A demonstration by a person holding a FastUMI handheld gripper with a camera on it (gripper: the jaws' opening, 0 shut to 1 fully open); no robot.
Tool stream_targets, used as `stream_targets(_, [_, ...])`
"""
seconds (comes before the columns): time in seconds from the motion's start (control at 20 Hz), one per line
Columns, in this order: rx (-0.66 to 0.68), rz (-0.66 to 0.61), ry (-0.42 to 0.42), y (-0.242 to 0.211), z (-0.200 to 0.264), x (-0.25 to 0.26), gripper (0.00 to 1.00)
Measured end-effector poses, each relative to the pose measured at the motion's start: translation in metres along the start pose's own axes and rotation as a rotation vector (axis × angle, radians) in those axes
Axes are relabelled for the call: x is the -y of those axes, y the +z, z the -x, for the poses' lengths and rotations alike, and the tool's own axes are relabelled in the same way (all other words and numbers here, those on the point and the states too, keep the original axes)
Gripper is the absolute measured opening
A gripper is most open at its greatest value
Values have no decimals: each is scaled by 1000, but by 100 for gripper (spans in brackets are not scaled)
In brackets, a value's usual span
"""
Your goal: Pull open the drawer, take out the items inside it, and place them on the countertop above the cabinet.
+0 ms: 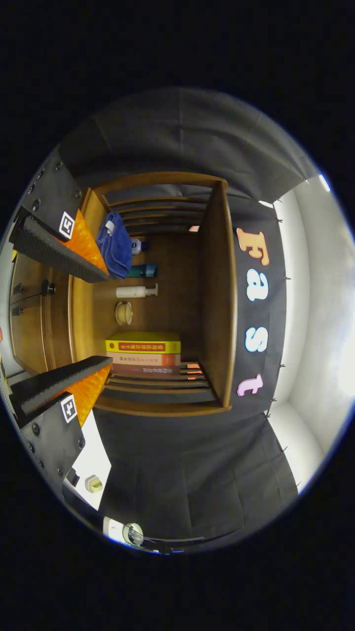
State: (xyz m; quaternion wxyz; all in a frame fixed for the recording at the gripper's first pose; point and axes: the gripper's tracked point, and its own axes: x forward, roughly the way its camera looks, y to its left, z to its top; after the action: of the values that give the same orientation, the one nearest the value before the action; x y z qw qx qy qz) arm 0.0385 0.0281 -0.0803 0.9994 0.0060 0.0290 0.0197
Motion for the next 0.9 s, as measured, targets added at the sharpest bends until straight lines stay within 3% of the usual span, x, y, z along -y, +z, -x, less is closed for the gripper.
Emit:
stream_targets(0.7, [-116, 19, 63, -180, -93, -62, 99])
stream_targets(0.9, [-155, -2, 40, -213, -109, -59, 84])
